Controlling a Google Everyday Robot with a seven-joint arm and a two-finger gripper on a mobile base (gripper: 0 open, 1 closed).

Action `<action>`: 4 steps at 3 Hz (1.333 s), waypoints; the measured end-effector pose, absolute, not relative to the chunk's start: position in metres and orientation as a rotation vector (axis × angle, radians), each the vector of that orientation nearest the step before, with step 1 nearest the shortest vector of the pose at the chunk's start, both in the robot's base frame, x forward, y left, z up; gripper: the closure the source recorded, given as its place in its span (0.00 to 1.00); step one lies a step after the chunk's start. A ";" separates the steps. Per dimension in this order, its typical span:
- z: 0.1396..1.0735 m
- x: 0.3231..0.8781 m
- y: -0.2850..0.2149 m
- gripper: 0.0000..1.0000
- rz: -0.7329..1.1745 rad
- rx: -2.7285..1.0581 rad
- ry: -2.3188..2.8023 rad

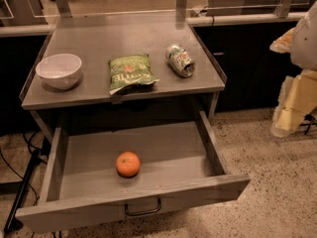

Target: Pick orange from top drawer and place on counter

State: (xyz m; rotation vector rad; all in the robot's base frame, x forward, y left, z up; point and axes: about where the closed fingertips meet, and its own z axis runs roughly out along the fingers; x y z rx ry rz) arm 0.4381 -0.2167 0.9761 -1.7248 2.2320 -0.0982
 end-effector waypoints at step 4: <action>0.940 0.452 -0.144 0.00 0.014 -1.894 2.051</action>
Offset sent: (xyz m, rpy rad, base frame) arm 0.0011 0.0411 -0.0280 -0.0180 -0.0255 0.1111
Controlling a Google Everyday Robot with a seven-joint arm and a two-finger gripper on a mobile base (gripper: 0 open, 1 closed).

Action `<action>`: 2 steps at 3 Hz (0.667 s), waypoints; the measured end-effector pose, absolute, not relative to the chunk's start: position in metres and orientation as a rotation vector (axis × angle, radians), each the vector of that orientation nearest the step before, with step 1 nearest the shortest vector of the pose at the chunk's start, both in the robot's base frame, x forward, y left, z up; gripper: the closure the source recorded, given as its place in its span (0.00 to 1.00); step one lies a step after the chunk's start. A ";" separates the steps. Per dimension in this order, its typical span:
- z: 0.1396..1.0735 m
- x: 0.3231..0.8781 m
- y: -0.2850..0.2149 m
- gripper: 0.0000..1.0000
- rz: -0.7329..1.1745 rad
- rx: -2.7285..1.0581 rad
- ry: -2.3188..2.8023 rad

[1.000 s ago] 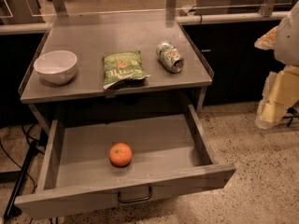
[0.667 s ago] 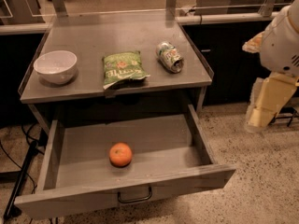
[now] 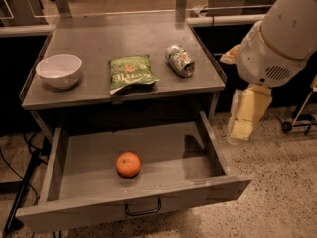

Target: Pick orange from top drawer and place on counter

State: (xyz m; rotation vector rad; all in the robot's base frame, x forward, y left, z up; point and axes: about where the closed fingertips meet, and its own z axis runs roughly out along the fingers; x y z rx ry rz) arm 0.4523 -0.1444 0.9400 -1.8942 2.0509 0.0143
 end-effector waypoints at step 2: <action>0.931 0.446 -0.131 0.00 0.031 -1.905 2.029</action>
Offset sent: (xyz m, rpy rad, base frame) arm -0.0155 0.0364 -0.0331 0.0275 0.0089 0.0491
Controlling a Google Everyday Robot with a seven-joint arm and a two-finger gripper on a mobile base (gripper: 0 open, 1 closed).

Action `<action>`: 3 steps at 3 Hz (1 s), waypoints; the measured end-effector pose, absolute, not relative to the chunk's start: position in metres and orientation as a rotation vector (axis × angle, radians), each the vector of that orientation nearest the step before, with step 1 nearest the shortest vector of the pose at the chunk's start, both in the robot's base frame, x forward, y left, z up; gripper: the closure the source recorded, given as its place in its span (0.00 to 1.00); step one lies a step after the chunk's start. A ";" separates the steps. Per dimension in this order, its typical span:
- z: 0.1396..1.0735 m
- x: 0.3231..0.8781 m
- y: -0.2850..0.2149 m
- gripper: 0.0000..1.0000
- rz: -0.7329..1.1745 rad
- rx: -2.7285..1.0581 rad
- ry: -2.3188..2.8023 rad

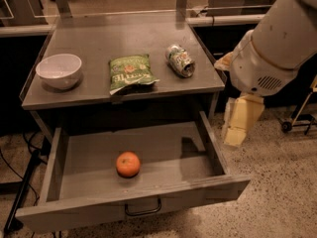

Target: Pick orange from top drawer and place on counter

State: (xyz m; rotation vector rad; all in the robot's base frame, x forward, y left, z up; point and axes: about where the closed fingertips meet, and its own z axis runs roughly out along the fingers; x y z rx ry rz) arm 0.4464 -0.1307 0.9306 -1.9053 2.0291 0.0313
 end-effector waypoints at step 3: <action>0.874 0.445 -0.059 0.00 0.074 -1.986 1.926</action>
Offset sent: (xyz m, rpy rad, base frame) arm 0.0066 0.0860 -0.0679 0.0156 0.0097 0.1215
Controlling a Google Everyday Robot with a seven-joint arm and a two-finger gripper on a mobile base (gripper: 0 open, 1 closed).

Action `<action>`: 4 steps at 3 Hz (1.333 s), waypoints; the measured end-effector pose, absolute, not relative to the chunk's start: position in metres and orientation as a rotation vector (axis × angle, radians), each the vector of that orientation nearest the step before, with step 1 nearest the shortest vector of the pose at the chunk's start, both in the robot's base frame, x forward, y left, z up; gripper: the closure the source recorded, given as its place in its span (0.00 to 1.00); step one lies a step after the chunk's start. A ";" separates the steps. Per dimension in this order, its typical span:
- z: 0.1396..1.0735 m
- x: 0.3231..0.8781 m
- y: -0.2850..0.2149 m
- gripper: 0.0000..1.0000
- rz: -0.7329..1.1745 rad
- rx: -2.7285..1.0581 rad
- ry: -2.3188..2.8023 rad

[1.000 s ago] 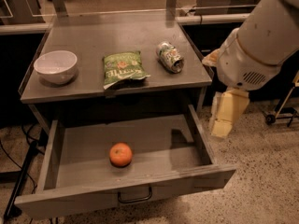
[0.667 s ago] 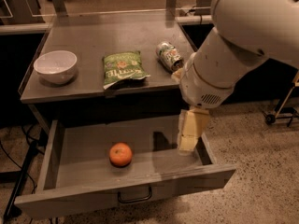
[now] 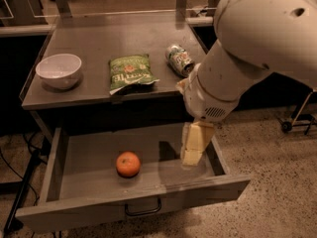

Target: Pick orange from top drawer and place on counter

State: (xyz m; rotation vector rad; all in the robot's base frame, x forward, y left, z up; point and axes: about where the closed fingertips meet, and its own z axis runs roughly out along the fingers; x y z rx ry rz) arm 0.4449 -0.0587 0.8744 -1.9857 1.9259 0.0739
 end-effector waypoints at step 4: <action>0.759 0.482 0.046 0.00 0.240 -2.078 1.862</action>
Offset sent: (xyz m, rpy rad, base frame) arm 0.0275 0.0747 -0.0607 0.0711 0.0131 0.0590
